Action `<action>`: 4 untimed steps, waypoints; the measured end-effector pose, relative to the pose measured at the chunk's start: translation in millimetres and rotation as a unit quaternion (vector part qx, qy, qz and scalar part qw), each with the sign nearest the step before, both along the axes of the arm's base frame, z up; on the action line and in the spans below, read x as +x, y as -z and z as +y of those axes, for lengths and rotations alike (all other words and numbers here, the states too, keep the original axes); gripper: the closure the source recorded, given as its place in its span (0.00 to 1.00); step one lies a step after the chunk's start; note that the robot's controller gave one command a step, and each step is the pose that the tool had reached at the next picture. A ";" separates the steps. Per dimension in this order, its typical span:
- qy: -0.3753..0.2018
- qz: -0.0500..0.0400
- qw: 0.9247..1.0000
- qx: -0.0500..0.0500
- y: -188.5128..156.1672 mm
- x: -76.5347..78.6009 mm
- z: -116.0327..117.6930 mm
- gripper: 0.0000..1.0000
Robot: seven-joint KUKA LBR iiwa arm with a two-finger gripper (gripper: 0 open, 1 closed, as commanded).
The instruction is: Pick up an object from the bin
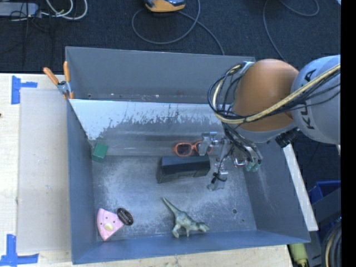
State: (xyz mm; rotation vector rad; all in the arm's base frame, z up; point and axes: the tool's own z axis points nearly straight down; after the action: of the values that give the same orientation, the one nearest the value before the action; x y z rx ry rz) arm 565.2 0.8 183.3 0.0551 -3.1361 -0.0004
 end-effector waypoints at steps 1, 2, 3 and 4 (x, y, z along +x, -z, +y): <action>0.050 0.000 0.999 0.000 -1.5 18.1 -4.6 0.00; 0.052 -0.005 0.999 0.000 38.0 34.0 15.2 0.00; -0.046 0.002 0.999 0.001 113.7 27.5 26.8 1.00; -0.046 0.002 0.999 0.001 113.7 27.5 26.7 1.00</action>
Offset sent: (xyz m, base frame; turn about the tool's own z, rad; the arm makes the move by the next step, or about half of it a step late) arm 0.0466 0.0417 -0.1037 -0.0646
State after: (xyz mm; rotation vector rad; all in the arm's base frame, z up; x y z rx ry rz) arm 592.6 27.5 69.6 0.1976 -3.1255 -0.0031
